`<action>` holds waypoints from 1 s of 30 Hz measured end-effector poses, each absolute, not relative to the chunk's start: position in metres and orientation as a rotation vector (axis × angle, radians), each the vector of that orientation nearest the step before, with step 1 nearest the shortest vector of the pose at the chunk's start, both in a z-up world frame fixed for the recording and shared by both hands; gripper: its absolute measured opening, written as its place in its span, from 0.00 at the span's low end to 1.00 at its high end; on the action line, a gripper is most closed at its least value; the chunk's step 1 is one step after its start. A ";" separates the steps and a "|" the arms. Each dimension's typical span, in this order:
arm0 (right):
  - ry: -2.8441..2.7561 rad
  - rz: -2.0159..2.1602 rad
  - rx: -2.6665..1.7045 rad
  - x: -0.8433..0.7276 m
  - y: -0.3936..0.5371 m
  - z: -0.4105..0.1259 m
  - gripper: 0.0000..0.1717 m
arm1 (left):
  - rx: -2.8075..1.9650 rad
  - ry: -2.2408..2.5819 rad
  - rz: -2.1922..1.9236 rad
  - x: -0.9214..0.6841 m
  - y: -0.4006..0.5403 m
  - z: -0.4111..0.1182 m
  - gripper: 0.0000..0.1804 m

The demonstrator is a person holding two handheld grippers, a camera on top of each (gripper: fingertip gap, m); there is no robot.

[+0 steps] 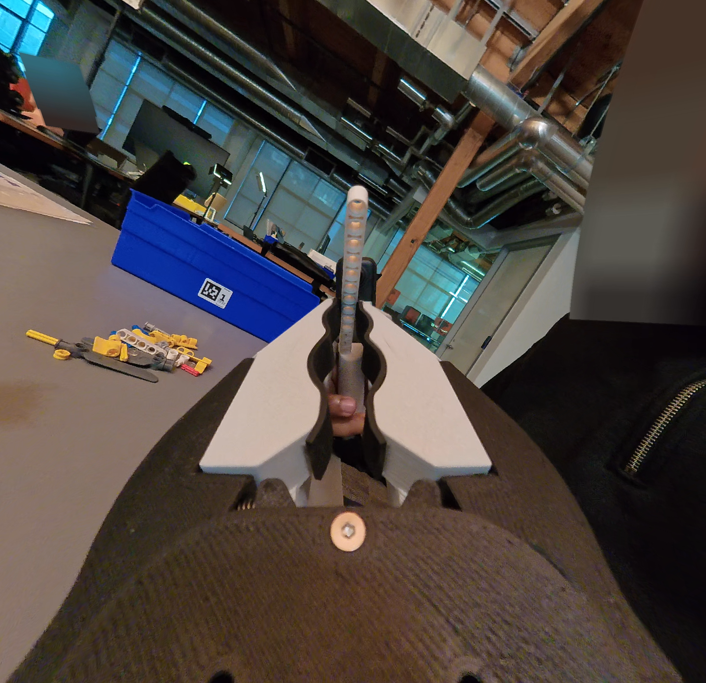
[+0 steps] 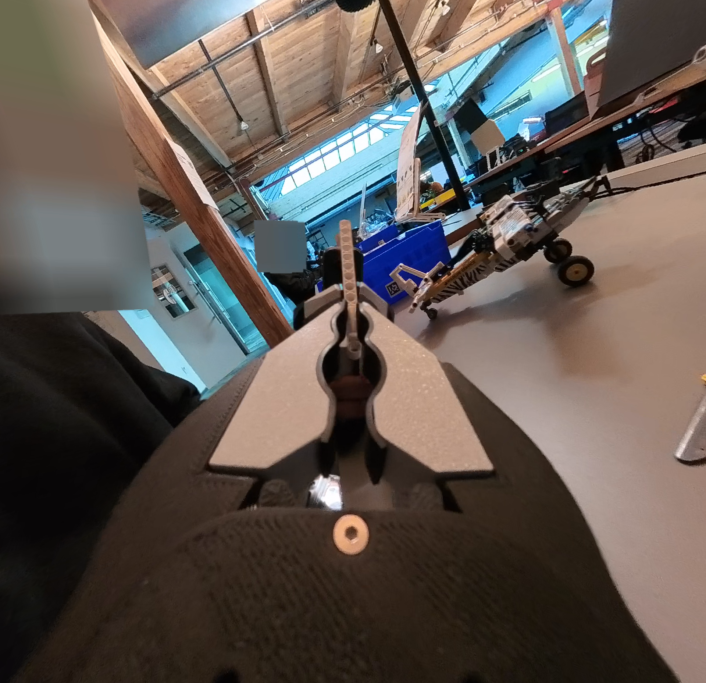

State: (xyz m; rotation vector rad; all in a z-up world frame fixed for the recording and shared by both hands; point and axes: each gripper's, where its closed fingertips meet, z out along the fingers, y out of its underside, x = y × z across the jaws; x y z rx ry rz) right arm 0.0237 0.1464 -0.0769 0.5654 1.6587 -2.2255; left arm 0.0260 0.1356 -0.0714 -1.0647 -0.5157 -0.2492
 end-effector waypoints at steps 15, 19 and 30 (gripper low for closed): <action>1.700 -2.221 0.519 0.029 0.143 -0.077 0.05 | -1.056 -0.517 -0.259 0.027 0.136 -0.071 0.01; 1.714 -2.212 0.515 0.030 0.141 -0.078 0.07 | -1.049 -0.522 -0.259 0.026 0.136 -0.071 0.01; 1.799 -2.250 0.544 0.024 0.141 -0.080 0.02 | -1.045 -0.557 -0.279 0.023 0.139 -0.074 0.07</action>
